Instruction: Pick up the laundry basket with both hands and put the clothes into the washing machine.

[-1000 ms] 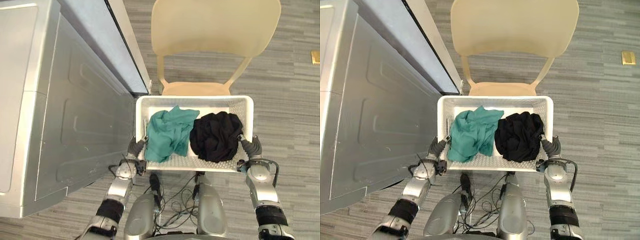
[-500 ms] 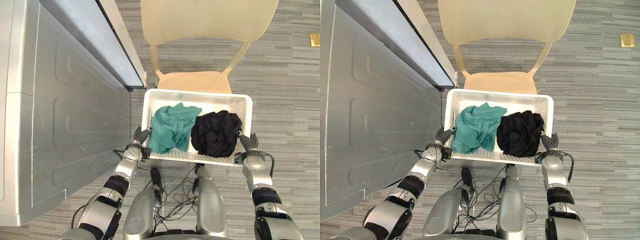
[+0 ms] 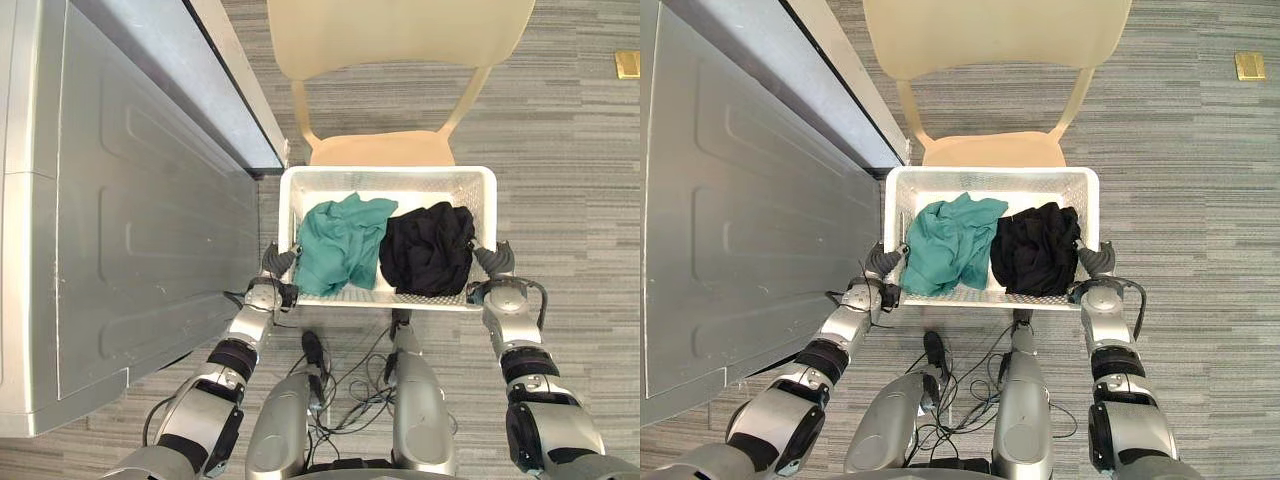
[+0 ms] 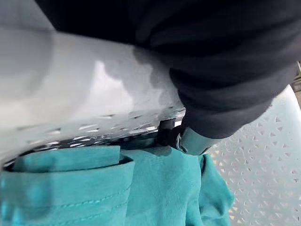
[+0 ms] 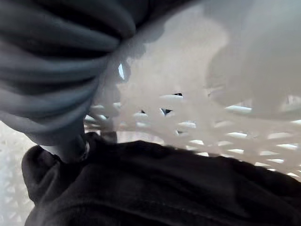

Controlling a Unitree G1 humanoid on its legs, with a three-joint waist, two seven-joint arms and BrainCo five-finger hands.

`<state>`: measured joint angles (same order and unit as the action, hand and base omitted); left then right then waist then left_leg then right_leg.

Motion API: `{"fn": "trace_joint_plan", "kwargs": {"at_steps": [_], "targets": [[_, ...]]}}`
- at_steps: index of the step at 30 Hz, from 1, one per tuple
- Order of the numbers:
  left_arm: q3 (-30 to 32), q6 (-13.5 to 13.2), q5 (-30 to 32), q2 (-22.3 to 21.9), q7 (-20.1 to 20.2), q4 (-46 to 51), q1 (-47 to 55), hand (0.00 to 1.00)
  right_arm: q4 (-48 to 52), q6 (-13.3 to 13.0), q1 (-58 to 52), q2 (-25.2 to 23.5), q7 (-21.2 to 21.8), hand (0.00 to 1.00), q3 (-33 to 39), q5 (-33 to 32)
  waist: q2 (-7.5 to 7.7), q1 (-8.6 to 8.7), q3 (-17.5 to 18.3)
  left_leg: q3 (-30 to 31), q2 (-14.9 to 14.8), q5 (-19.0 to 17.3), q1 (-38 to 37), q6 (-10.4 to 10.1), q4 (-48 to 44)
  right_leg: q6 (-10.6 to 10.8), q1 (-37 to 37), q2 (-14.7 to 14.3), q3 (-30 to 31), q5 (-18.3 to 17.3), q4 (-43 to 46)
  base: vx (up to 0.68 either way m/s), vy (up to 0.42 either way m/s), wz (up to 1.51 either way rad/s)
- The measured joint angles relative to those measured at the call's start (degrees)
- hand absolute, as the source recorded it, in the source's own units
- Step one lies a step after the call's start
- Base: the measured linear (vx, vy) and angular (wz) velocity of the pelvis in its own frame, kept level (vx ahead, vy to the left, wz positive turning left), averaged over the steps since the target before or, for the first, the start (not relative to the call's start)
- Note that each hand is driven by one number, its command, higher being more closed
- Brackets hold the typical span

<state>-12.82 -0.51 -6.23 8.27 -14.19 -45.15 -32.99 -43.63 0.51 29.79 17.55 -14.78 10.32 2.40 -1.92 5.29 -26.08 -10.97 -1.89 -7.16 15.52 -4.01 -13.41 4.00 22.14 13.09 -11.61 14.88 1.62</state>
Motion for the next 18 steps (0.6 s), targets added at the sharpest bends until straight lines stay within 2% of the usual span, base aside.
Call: {"fn": "trace_joint_plan", "kwargs": {"at_steps": [2,12,18], "targets": [[0.07,-0.01,-0.41,0.56,-0.96,-0.13,-1.33,0.00,-0.29,-0.04,1.26,-0.25,-0.44,0.00,0.03,0.01,0.55,0.02,-0.33,0.00,-0.03,-0.02,1.04,0.01,-1.07,0.19,0.23,0.00,0.46,0.13,-0.58,-0.06,-0.056,0.03],[2.23,-1.14,-2.18,-0.23,-3.66,0.31,-2.88,0.00,0.69,0.89,3.34,-0.36,-4.12,0.00,1.14,0.47,0.54,0.11,-0.34,0.40,-0.85,-0.32,4.42,0.40,-4.02,1.21,1.15,-0.60,1.21,1.03,-1.88,-0.05,-0.036,0.02],[2.29,-2.22,-2.21,-0.39,-4.68,5.65,-2.82,0.00,7.46,2.09,-1.19,-0.46,-5.71,0.00,3.40,0.51,0.52,0.20,-0.34,0.66,-1.10,-0.28,4.56,0.45,-4.90,2.07,0.97,-0.96,1.70,1.64,-2.28,-0.01,0.000,-0.02]]}}
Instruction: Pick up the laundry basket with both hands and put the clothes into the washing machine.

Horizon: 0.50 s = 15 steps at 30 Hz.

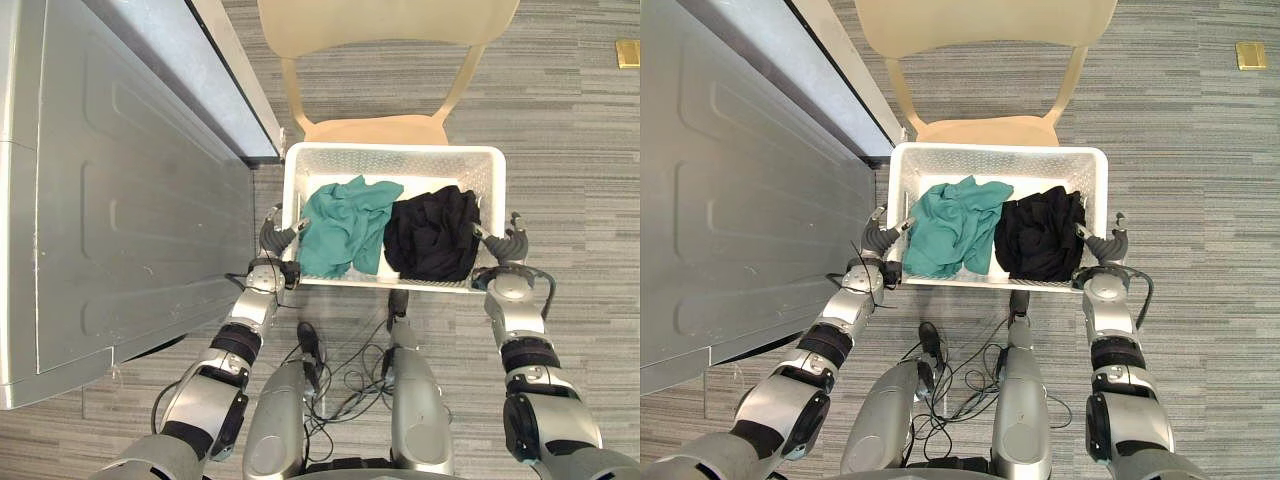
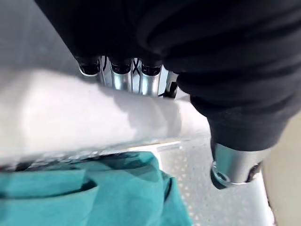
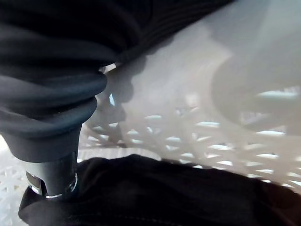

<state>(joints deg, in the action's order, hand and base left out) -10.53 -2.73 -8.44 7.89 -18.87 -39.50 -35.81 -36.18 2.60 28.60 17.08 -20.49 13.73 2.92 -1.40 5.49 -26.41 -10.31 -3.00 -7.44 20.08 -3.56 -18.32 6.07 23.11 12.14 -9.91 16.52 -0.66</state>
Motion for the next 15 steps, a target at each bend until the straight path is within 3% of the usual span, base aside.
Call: {"fn": "trace_joint_plan", "kwargs": {"at_steps": [10,15], "targets": [[0.07,-1.87,-0.05,-1.46,-0.07,10.87,2.23,0.00,12.75,-1.16,-6.16,-0.99,-0.77,0.00,2.11,0.08,-0.25,0.16,0.15,0.07,-0.04,0.04,-1.58,-0.03,0.44,0.93,-2.72,-0.29,0.79,1.56,-2.66,-0.01,0.017,0.00],[0.40,-2.35,-1.02,-1.98,0.00,14.68,5.40,0.00,16.71,-2.31,-8.72,-1.14,-0.71,0.00,2.18,0.08,-1.51,0.19,1.20,0.08,-0.39,0.04,-2.44,-0.02,0.53,0.93,-3.54,-0.68,0.92,1.56,-2.70,0.00,0.003,-0.01]]}}
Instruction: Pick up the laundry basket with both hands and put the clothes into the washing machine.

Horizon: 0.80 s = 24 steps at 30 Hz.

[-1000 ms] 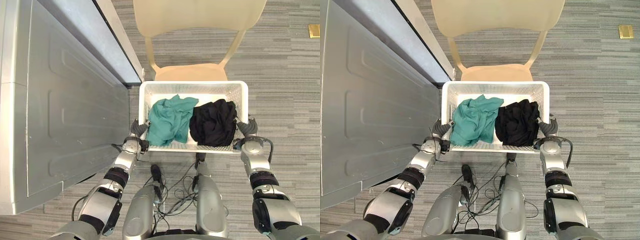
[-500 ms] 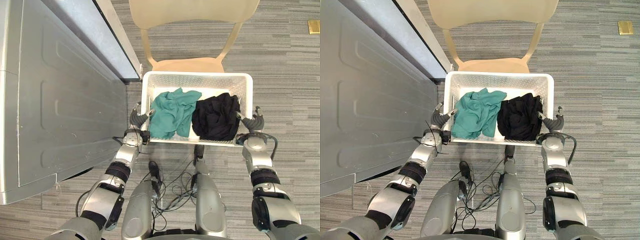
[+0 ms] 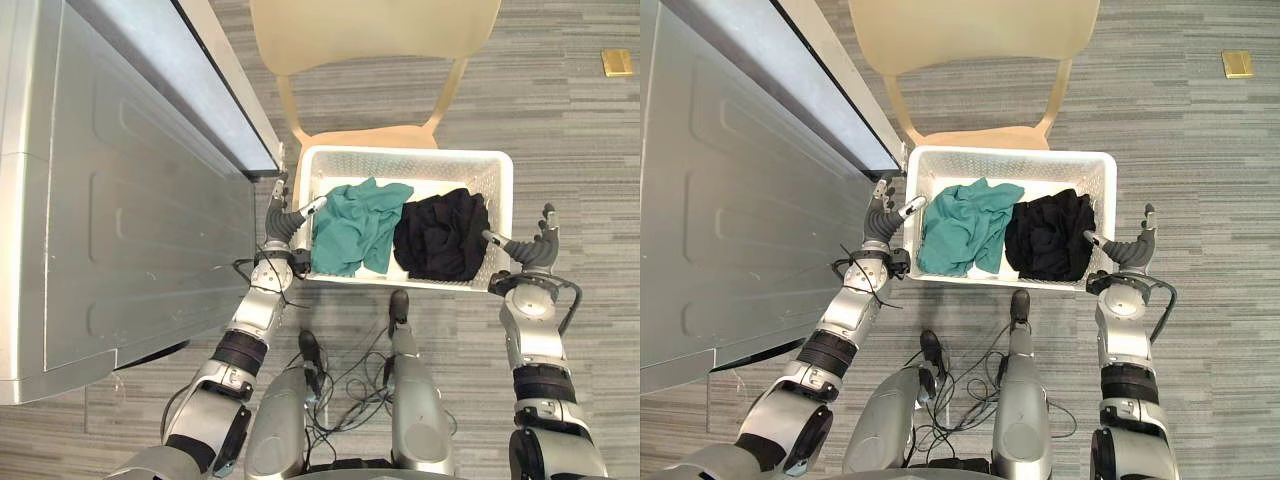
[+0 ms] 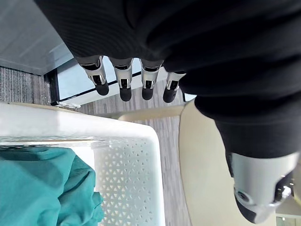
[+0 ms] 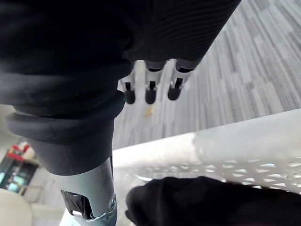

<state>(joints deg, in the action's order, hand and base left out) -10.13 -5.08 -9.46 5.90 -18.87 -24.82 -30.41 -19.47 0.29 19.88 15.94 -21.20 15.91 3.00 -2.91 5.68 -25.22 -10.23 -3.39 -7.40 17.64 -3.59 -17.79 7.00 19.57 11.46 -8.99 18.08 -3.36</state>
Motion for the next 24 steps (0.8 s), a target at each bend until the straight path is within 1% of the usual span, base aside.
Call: {"fn": "trace_joint_plan", "kwargs": {"at_steps": [1,6,9,10,12,16,19,20,24], "targets": [[0.19,-0.37,-0.10,-0.15,0.03,0.94,0.80,0.00,0.43,-0.01,-0.55,-0.05,0.04,0.00,-0.07,0.00,-0.23,-0.05,0.41,0.02,-0.08,0.00,-0.12,0.00,0.00,0.00,-0.13,-0.09,-0.01,0.00,-0.03,0.00,0.000,0.00],[1.08,-0.56,-0.08,-0.15,0.53,4.73,4.17,0.00,0.74,-0.04,-2.09,-1.10,0.31,0.00,-1.03,0.00,-0.67,-0.03,2.69,0.54,-0.42,0.00,-0.52,-0.01,0.00,-0.01,-1.06,-0.43,-0.27,-0.01,-0.34,-0.01,0.007,0.03],[1.08,-0.58,-0.08,-0.22,1.40,5.76,5.35,0.00,0.93,-0.05,-2.45,-1.65,1.24,0.00,-1.50,-0.03,-0.75,-0.15,3.49,0.73,-0.44,0.00,-1.68,-0.03,0.23,0.01,-2.50,-0.48,-0.44,-0.10,-0.90,-0.04,0.022,0.05],[1.04,-0.66,-0.08,-0.22,1.45,7.57,6.43,0.00,1.86,-0.05,-2.82,-2.08,1.40,0.00,-1.90,-0.14,-0.70,-0.17,4.00,0.74,-0.40,0.11,-1.80,-0.20,0.50,-0.08,-2.56,-0.43,-0.49,-0.29,-0.91,-0.03,0.015,0.09],[0.82,-0.99,-0.09,-0.24,1.51,9.58,7.65,0.00,4.22,-0.56,-4.23,-2.17,1.52,0.00,-2.93,-0.22,-0.67,-0.21,4.16,1.02,-0.13,0.20,-2.52,-0.37,0.65,-0.75,-3.66,-0.20,-0.57,-2.11,-0.90,-0.01,0.007,0.13],[0.85,-1.38,-0.08,-0.13,2.01,13.81,10.21,0.00,6.46,-1.70,-4.76,-2.41,2.47,0.00,-3.37,-0.71,-0.76,-0.18,5.27,1.80,-0.48,0.39,-3.52,-0.70,1.09,-1.18,-4.80,-0.34,-1.68,-3.10,-0.76,0.00,-0.003,0.06],[1.52,-2.08,-0.06,-0.72,3.10,18.62,12.95,0.00,11.64,-2.50,-7.26,-2.70,2.76,0.00,-2.90,-0.72,-0.83,-0.21,6.72,1.95,-0.65,0.38,-4.71,-0.74,1.53,-1.36,-5.92,-0.42,-2.10,-3.66,-0.78,0.04,0.014,0.04],[2.01,-2.54,-0.06,-1.10,3.83,20.78,14.85,0.00,14.58,-2.94,-8.90,-3.44,2.86,0.00,-1.63,-0.70,-0.76,-0.23,7.52,1.95,-0.65,0.38,-5.68,-0.74,1.74,-1.27,-6.74,-0.45,-2.28,-3.87,-0.79,0.05,0.009,0.04],[4.39,-2.88,-0.05,-2.68,5.01,25.82,20.69,0.00,20.40,-4.29,-14.30,-5.47,4.19,0.00,1.86,-0.67,-0.71,-0.23,9.68,2.06,-0.53,0.32,-7.80,-0.78,3.10,-1.28,-8.45,-0.66,-3.34,-3.99,-1.01,0.05,0.009,0.04]]}}
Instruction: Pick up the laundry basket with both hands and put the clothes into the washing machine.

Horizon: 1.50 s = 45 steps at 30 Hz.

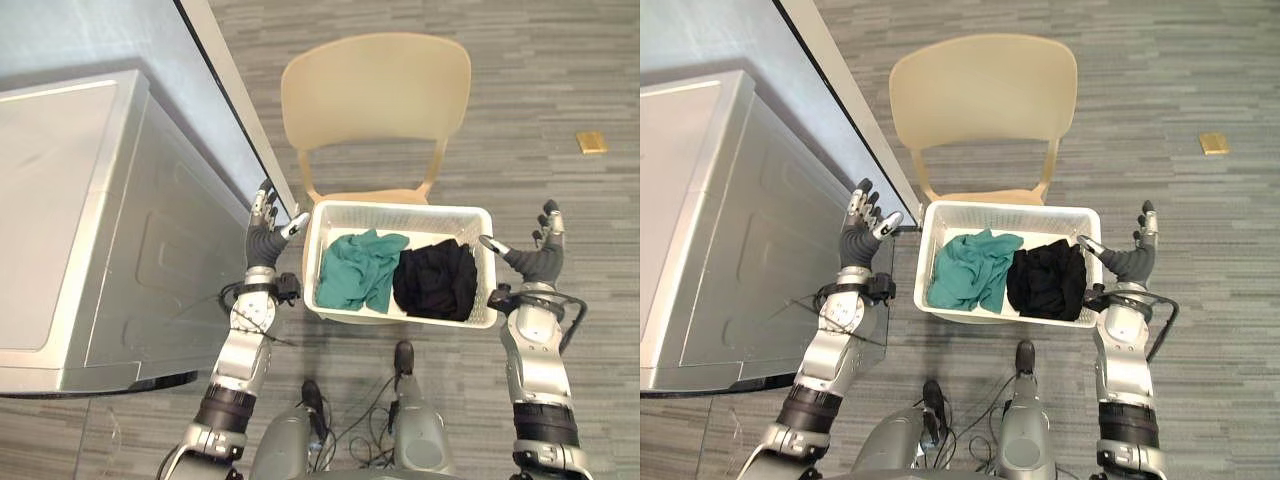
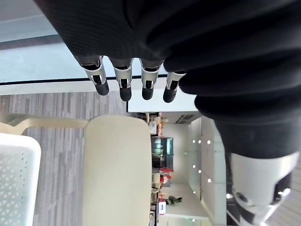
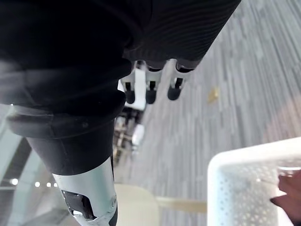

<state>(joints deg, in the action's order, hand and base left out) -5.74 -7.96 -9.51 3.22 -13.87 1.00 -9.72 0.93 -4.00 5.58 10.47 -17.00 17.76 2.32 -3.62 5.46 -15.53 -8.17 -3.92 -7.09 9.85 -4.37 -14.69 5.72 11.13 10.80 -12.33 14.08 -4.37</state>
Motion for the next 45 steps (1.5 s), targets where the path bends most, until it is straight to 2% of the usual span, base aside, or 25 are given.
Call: {"fn": "trace_joint_plan", "kwargs": {"at_steps": [5,9,11,14,16,18,20,23,25,26,28,31,32,35,39,40,41,42,43,44,45], "targets": [[6.27,-0.38,0.13,-1.38,1.97,5.33,10.87,0.00,3.23,-0.21,-9.62,-5.77,2.79,0.00,4.72,0.01,0.82,-0.09,3.22,-0.73,0.24,-0.12,-2.64,0.06,1.85,0.29,-1.95,0.02,0.03,-0.54,-1.07,0.03,0.013,-0.04],[8.47,-0.76,0.34,-4.40,3.85,5.76,17.72,0.00,4.79,-0.18,-17.44,-10.49,4.77,0.00,7.33,0.02,0.84,-0.09,3.60,-0.99,0.09,-0.13,-4.34,0.07,2.57,0.42,-3.34,-0.13,0.03,-1.17,-1.14,0.00,-0.002,-0.02],[8.66,-0.74,0.11,-6.38,4.06,5.64,22.77,0.00,4.79,-0.07,-22.85,-13.56,4.94,0.00,7.10,0.07,0.94,-0.11,4.62,-1.78,-0.44,-0.54,-5.72,-0.18,2.76,0.13,-4.44,-0.42,0.13,-1.61,-1.11,0.01,-0.002,-0.09],[9.04,-0.56,-0.25,-7.08,5.33,4.34,26.96,0.00,4.43,0.42,-28.11,-15.22,5.52,0.00,4.86,0.12,1.43,-0.79,5.85,-2.93,-1.69,-1.30,-7.48,-0.34,2.64,-0.16,-5.56,-1.07,0.09,-2.78,-0.49,0.00,-0.017,-0.19],[10.52,0.07,-1.09,-7.53,6.56,1.79,29.88,0.00,2.70,0.68,-31.43,-16.15,6.18,0.00,3.31,0.57,1.82,-1.48,7.44,-4.00,-2.91,-2.12,-8.64,-0.56,2.52,-0.21,-5.96,-1.78,-0.44,-4.98,1.24,-0.01,-0.043,-0.22],[14.41,0.43,-1.07,-7.69,7.46,-6.24,31.08,0.00,-5.05,1.68,-32.06,-16.24,7.27,0.00,2.14,0.64,2.31,-1.94,9.62,-5.06,-3.94,-2.61,-10.57,-0.80,2.60,-0.73,-6.04,-1.94,-1.77,-6.72,4.13,0.03,-0.044,-0.20],[15.75,1.05,-0.98,-7.77,7.31,-10.61,30.67,0.00,-8.97,2.46,-31.71,-16.10,7.27,0.00,1.92,0.62,2.37,-2.20,10.07,-5.17,-4.06,-2.69,-11.22,-0.84,2.62,-0.83,-6.05,-1.88,-1.80,-7.48,5.44,0.01,-0.010,-0.03],[17.76,2.27,-0.16,-7.45,6.05,-23.25,28.01,0.00,-17.48,3.63,-30.06,-15.86,7.21,0.00,2.05,0.46,2.39,-3.51,10.88,-5.69,-3.94,-2.73,-13.15,-0.82,3.60,-0.79,-6.77,-1.51,-1.80,-8.57,7.02,0.00,0.000,0.00],[19.71,3.34,1.85,-6.62,4.67,-35.86,25.30,0.00,-27.00,4.06,-26.57,-14.67,7.14,0.00,2.99,0.14,2.42,-3.86,12.46,-6.01,-3.83,-2.62,-14.18,-0.89,4.68,-0.67,-7.53,-1.50,-1.78,-8.49,6.41,0.00,0.000,0.00],[19.93,3.68,2.42,-6.55,4.44,-39.15,24.37,0.00,-30.23,4.05,-25.23,-14.32,7.16,0.00,3.72,-0.22,2.32,-3.89,12.80,-5.99,-3.76,-2.56,-14.39,-0.97,4.95,-0.57,-7.80,-1.55,-1.78,-8.36,6.00,0.04,0.009,-0.02],[21.73,4.86,3.90,-6.15,3.69,-50.35,21.12,0.00,-44.34,4.32,-19.59,-12.54,7.26,0.00,7.68,-1.47,2.19,-4.39,13.53,-5.71,-3.28,-1.85,-15.27,-1.30,6.81,-0.49,-9.00,-1.67,-1.90,-7.04,3.67,0.05,0.010,0.05],[22.61,5.90,4.14,-4.60,3.46,-55.82,19.69,0.00,-54.96,4.70,-16.44,-10.87,7.97,0.00,11.17,-1.83,1.93,-4.60,13.12,-3.70,-2.94,-1.23,-16.82,-1.72,8.57,-0.18,-12.07,-1.77,-3.73,-6.42,0.91,0.07,0.004,0.28],[23.96,6.50,4.61,-4.64,3.71,-55.94,19.66,0.00,-56.86,5.59,-16.37,-10.19,8.79,0.00,12.00,-1.49,1.64,-4.54,12.97,-2.42,-2.95,-1.16,-17.58,-1.83,8.69,-0.16,-13.61,-1.83,-4.94,-6.43,0.34,0.10,0.001,0.46],[24.40,6.58,5.72,-4.39,3.80,-56.93,19.43,0.00,-58.90,6.70,-15.20,-8.86,9.58,0.00,12.10,-0.46,1.22,-4.59,12.23,0.84,-2.94,-1.08,-17.66,-1.94,8.48,-0.09,-16.15,-2.11,-7.97,-6.53,-0.60,0.06,-0.014,0.53],[24.40,6.42,5.62,-4.44,3.85,-57.15,18.85,0.00,-60.20,6.56,-11.46,-8.35,9.81,0.00,11.43,-0.57,1.09,-4.80,10.45,5.10,-3.15,-1.07,-14.63,-1.95,5.82,-0.57,-16.98,-2.37,-11.67,-7.22,-0.29,-0.03,-0.035,0.56],[24.67,6.26,5.45,-4.69,3.87,-56.81,17.94,0.00,-60.19,6.50,-9.68,-8.05,9.86,0.00,10.73,-0.74,0.34,-5.03,8.57,7.00,-3.11,-0.54,-13.37,-2.51,4.83,-0.94,-16.78,-2.09,-13.67,-8.38,1.61,-0.09,-0.036,0.87],[25.04,6.14,5.42,-4.93,3.89,-56.66,17.40,0.00,-60.16,6.42,-9.06,-7.91,9.90,0.00,10.25,-0.75,0.66,-5.06,7.35,8.20,-3.14,0.11,-12.60,-2.51,4.65,-0.89,-16.32,-1.63,-14.83,-9.33,3.17,-0.16,-0.042,1.07],[26.69,6.04,5.31,-6.10,3.86,-56.03,16.85,0.00,-60.01,6.16,-8.65,-7.80,10.00,0.00,9.07,-0.80,0.33,-5.52,7.31,10.30,-2.67,1.74,-9.45,-2.77,4.94,-1.11,-13.21,-0.36,-17.79,-12.06,7.79,-0.18,-0.036,1.24],[27.31,6.01,5.14,-6.54,3.92,-55.55,16.22,0.00,-59.79,5.81,-8.53,-7.83,10.13,0.00,8.71,-1.23,0.77,-6.17,6.83,11.35,-1.96,4.12,-7.36,-2.60,6.00,-1.40,-10.80,1.50,-20.02,-14.49,11.95,-0.20,-0.061,1.90],[29.10,5.95,5.06,-6.76,3.82,-55.27,15.17,0.00,-59.75,5.63,-8.33,-7.90,10.40,0.00,8.64,-1.79,1.49,-6.28,6.08,10.70,-1.24,8.72,-5.45,-1.76,9.15,-2.18,-8.53,4.80,-24.35,-17.48,16.88,-0.11,-0.040,1.58],[29.21,5.99,5.04,-6.80,3.81,-55.32,15.00,0.00,-59.74,5.62,-8.26,-7.94,10.49,0.00,8.56,-1.81,1.59,-6.34,5.85,10.14,-1.13,9.52,-5.28,-1.73,9.95,-2.31,-8.30,5.34,-25.21,-17.97,17.66,-0.13,-0.009,1.47]]}}
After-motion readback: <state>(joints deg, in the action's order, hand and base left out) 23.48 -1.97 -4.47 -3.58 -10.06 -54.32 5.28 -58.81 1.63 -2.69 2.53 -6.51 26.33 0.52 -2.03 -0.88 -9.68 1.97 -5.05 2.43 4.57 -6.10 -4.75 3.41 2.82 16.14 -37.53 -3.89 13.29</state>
